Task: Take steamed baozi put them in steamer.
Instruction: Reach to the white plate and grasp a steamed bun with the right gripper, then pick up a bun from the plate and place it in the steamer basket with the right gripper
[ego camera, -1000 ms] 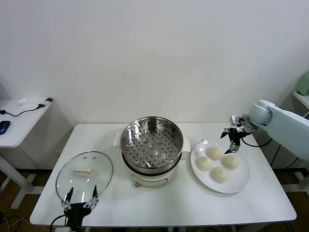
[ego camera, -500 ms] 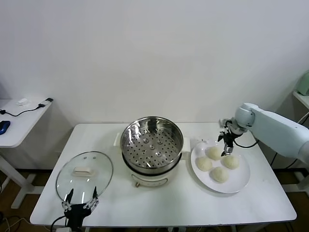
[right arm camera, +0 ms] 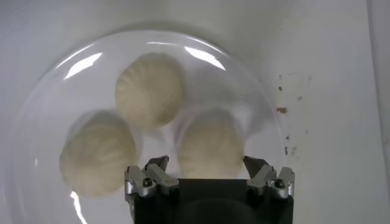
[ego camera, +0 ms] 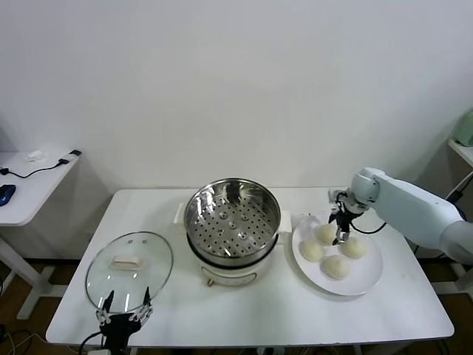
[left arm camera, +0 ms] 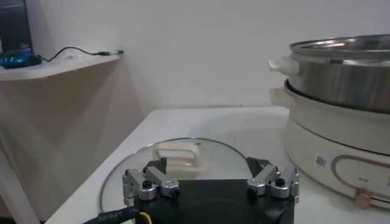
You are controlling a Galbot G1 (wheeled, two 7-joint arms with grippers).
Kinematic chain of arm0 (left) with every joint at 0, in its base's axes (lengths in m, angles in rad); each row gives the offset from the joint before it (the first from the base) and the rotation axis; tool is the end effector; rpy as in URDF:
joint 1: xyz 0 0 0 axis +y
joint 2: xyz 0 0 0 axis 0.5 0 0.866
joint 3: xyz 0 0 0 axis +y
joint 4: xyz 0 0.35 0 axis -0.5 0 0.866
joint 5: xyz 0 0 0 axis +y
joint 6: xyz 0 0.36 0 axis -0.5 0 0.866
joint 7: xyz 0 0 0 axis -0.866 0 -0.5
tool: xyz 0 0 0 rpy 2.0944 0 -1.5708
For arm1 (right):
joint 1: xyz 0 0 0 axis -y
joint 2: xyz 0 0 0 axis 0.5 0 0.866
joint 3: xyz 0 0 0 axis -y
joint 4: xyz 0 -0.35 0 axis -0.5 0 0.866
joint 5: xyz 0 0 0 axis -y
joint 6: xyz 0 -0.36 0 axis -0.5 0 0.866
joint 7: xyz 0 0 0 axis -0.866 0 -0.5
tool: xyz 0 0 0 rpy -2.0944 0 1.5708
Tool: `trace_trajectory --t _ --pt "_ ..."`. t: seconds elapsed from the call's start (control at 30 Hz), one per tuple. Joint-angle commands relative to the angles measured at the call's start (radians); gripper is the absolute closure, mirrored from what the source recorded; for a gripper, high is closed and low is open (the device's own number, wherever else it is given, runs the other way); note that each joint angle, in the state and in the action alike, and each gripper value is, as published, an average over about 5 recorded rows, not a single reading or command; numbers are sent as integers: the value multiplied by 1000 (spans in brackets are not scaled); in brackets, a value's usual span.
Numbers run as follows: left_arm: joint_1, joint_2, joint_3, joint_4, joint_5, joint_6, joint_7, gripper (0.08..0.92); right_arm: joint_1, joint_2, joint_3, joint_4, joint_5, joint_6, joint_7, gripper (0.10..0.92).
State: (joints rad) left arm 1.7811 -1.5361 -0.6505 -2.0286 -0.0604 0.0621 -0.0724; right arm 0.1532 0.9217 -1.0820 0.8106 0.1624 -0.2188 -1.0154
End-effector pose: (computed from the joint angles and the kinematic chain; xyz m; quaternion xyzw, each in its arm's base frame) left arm 0.1110 0.0475 -0.3552 0.0831 -0.9825 -0.0246 0.1648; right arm 0.5878 -0.1538 -0.2380 0.4590 -0.5816 0.4804 0.4693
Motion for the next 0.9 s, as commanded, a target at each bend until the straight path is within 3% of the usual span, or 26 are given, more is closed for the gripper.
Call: trace_trajectory --t 0.03,0.4,0.63,0.9 --pt "-3 -1 3 1 3 -2 1 177 -20 20 33 -31 -21 3 16 209" --pt "-2 -1 3 -8 0 1 0 177 3 8 21 6 -24 2 -4 348" --pt "-5 -1 9 -23 -2 13 0 177 323 -5 -120 161 33 75 -93 355" --pt "3 -4 33 -38 6 16 -1 177 702 158 -283 425 207 246 -154 355"
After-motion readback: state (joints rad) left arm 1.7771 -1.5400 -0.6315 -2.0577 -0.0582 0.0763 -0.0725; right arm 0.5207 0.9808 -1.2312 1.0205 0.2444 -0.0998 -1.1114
